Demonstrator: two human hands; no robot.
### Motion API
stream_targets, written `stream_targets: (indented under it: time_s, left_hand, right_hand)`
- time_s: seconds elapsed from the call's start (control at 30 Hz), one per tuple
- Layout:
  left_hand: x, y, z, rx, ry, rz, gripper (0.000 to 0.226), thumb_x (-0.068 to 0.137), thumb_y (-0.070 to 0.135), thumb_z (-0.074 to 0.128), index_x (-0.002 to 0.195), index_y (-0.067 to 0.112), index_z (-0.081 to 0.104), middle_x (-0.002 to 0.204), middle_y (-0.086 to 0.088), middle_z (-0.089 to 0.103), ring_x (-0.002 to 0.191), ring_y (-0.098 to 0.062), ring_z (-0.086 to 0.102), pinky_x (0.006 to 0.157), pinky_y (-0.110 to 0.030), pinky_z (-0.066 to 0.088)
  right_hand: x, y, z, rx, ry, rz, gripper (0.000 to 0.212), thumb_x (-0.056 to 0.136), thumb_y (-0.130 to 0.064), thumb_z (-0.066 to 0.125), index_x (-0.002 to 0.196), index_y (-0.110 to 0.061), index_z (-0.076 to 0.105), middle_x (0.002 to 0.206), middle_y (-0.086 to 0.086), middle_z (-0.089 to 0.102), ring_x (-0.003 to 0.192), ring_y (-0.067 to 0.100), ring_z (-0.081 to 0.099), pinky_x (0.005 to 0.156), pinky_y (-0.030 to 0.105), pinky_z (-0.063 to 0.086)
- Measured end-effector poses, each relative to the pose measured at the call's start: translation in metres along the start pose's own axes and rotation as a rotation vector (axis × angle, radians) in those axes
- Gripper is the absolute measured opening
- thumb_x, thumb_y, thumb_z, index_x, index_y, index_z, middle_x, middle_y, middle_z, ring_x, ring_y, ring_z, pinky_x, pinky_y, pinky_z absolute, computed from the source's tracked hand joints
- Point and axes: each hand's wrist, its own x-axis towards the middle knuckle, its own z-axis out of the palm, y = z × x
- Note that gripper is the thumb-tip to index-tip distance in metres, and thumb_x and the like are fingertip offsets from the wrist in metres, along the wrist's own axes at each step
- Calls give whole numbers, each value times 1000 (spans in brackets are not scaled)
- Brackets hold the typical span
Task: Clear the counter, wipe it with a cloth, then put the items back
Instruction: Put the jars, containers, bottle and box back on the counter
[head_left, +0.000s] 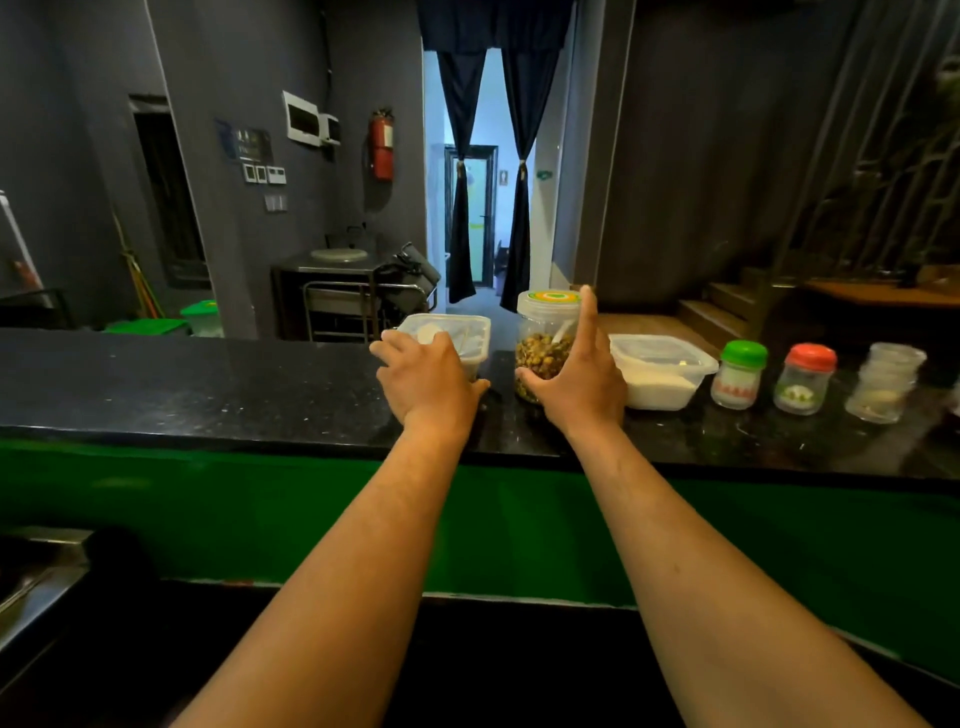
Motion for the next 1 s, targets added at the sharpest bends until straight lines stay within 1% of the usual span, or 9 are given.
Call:
stream_targets:
  time_s: [0.13, 0.23, 0.47, 0.6, 0.7, 0.77, 0.87, 0.93, 1.0]
  left_hand:
    - [-2, -3, 13, -39, 73, 35, 76, 73, 68, 73, 128, 18, 56, 146, -32, 38, 131, -51, 35, 86, -46, 54]
    - [-1, -4, 13, -30, 87, 43, 79, 72, 69, 74, 129, 19, 53, 145, -32, 39, 132, -51, 36, 84, -46, 54]
    - [0, -5, 7, 10, 17, 68, 87, 71, 70, 73, 137, 21, 45, 151, -32, 32, 136, -50, 32, 95, -50, 48]
    - [-9, -9, -4, 19, -34, 83, 100, 70, 76, 70, 146, 23, 33, 158, -26, 22, 142, -47, 24, 111, -59, 33]
    - [-32, -20, -16, -20, 17, 139, 100, 74, 75, 65, 150, 25, 26, 161, -21, 16, 148, -44, 14, 117, -61, 22]
    - [-60, -33, -26, -113, 90, 194, 87, 79, 70, 63, 147, 26, 33, 158, -18, 24, 147, -41, 19, 117, -59, 24]
    - [-116, -63, -39, -261, 128, 274, 64, 84, 61, 60, 138, 29, 48, 149, -11, 41, 142, -33, 32, 114, -55, 31]
    - [-160, -90, -40, -314, 102, 284, 57, 85, 57, 60, 134, 28, 56, 143, -8, 49, 137, -29, 40, 112, -53, 35]
    - [-203, -123, -34, -334, 61, 266, 54, 84, 55, 61, 130, 27, 61, 137, -7, 54, 132, -27, 46, 108, -51, 39]
  right_hand:
    - [1, 6, 4, -18, -14, 10, 125, 72, -41, 84, 155, -32, -9, 147, 10, 42, 129, 29, 47, 98, 46, 46]
    - [0, 5, 5, -23, -26, 7, 128, 72, -39, 85, 154, -32, -13, 147, 11, 42, 129, 29, 48, 99, 46, 45]
    - [-3, 1, 1, -45, -73, 14, 135, 70, -37, 87, 152, -33, -20, 147, 13, 42, 128, 30, 49, 99, 45, 46]
    - [-9, -2, -6, -60, -85, 18, 137, 69, -37, 87, 152, -31, -22, 149, 12, 39, 130, 29, 47, 99, 44, 45]
    - [-25, -8, -16, -89, -130, 26, 131, 74, -38, 83, 152, -29, -21, 154, 11, 30, 133, 30, 43, 100, 45, 45]
    - [-46, -10, -24, -86, -166, 72, 115, 82, -41, 75, 155, -28, -13, 157, 10, 25, 136, 31, 39, 101, 45, 44]
    - [-97, -12, -35, -128, -172, 0, 78, 90, -47, 61, 154, -21, 26, 156, 10, 31, 138, 30, 39, 106, 44, 38]
    - [-138, -14, -41, -146, -156, -106, 64, 89, -47, 62, 145, -20, 47, 152, 9, 40, 138, 28, 40, 111, 45, 35]
    - [-186, -18, -43, -100, -182, -141, 57, 87, -45, 66, 138, -22, 55, 150, 7, 44, 136, 26, 42, 106, 44, 41]
